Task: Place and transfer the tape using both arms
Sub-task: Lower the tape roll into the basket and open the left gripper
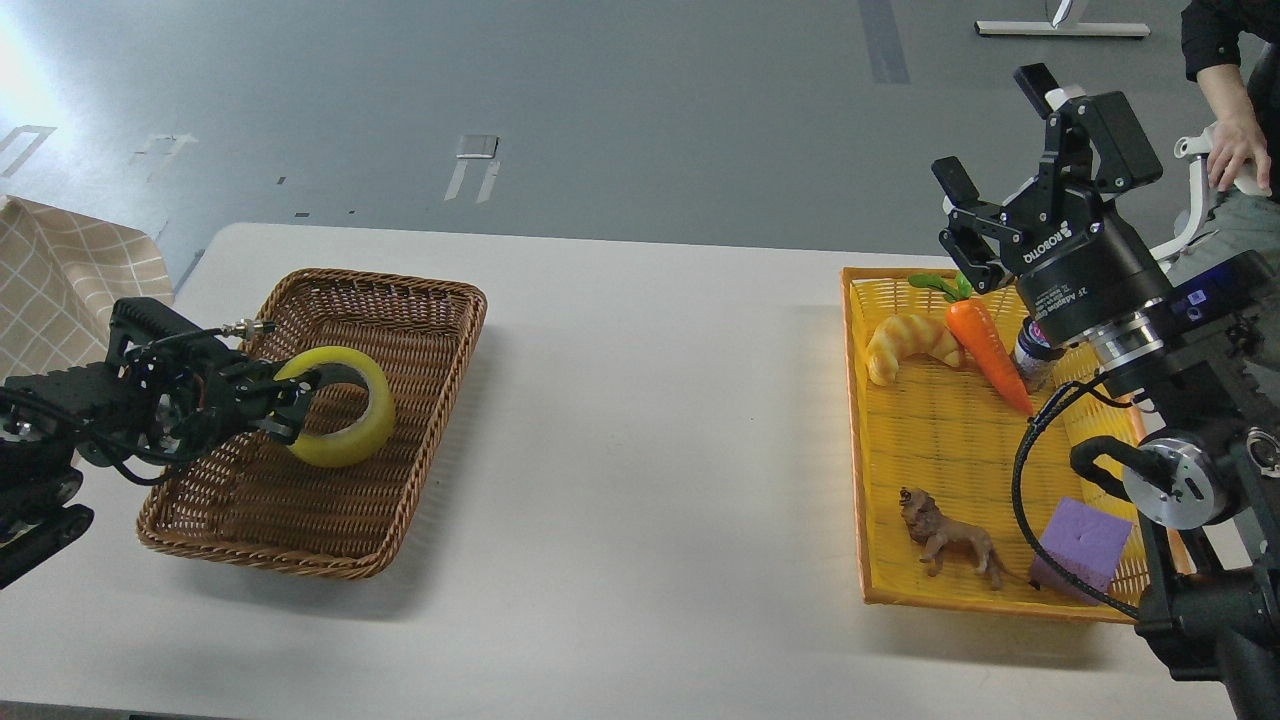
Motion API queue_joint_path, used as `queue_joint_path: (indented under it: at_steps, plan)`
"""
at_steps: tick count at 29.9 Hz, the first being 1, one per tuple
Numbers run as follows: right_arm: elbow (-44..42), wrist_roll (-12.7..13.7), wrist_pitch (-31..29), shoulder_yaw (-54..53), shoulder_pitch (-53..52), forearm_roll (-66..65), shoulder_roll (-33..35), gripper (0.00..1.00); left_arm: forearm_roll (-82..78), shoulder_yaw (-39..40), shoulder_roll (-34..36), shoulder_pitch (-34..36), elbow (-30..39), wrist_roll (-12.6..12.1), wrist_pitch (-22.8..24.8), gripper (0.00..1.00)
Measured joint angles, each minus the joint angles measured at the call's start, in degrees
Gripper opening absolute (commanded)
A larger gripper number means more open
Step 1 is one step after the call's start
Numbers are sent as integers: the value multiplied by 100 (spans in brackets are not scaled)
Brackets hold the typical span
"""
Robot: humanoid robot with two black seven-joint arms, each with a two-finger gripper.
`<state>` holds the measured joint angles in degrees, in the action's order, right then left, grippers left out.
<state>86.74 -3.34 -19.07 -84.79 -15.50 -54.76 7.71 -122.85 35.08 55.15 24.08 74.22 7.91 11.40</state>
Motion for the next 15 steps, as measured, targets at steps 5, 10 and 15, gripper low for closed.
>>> queue_joint_path:
  at_steps: [5,10,15]
  plan:
    - [7,0,-16,-3,12,0,4,100,10,8,-19,0,-37,19,-29,96]
    - [51,0,-52,-2,63,6,-4,100,24,15,-20,0,-50,514,-176,97]
    - [53,0,-53,3,75,9,-23,100,24,16,-2,0,-220,773,-310,97]
